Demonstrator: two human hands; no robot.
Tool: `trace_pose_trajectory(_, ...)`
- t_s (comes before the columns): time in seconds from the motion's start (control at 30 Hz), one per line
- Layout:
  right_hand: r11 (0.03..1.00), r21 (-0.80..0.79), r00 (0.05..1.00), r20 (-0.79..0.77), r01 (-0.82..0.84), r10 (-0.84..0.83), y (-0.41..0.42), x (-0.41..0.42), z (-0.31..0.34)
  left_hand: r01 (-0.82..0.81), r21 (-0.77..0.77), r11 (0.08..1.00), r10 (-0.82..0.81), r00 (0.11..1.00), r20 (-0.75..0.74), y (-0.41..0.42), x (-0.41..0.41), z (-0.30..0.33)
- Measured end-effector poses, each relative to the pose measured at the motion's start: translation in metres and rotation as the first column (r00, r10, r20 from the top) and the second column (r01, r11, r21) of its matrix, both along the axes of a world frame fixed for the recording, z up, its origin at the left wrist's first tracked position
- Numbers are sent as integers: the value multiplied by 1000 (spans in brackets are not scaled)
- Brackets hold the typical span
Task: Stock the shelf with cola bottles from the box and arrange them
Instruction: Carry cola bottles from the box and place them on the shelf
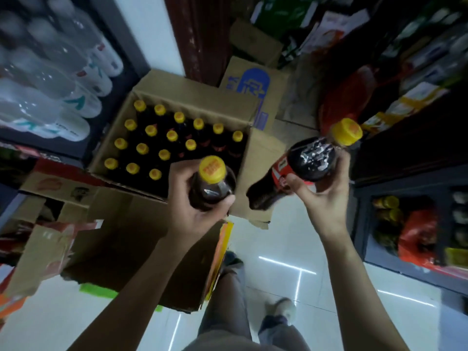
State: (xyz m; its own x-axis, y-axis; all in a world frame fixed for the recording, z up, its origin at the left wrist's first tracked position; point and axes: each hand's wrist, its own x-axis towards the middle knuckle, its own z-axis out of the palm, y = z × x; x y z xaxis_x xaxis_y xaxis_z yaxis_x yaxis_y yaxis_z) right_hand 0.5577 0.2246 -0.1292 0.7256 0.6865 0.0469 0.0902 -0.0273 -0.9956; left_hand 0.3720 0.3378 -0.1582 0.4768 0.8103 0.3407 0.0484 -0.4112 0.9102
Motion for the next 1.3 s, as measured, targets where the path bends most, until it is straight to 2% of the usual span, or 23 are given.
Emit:
trace_pose_trajectory(0.13,999,-8,999,-34,34,-34,-79,5,17,161,-94,982,-158,986,43,-59,35,39)
trace_pose_trajectory(0.27,994,30,992,-81,101,-98,-171,14,25,270,-182,946,-270,963,27,-135,77,60)
trace_pose_trajectory(0.43,979,25,976,-92,200,-197,-289,40,33,480,-172,860,-491,871,-25,-236,124,70)
trace_pose_trajectory(0.57,958,21,959,-12,285,-285,-405,77,58,591,-103,800,-598,799,-60,-340,177,85)
trace_pose_trajectory(0.67,935,22,934,57,353,-354,-472,107,77,654,-100,750,-659,752,-25,-399,219,102)
trace_pose_trajectory(0.93,856,70,835,194,512,-515,-595,211,131,778,48,626,-778,627,-26,-522,344,168)
trace_pose_trajectory(1.1,812,133,778,234,568,-583,-641,288,169,774,79,628,-778,624,77,-569,428,211)
trace_pose_trajectory(1.3,795,154,743,288,587,-604,-689,383,212,758,98,645,-764,636,107,-614,518,252)
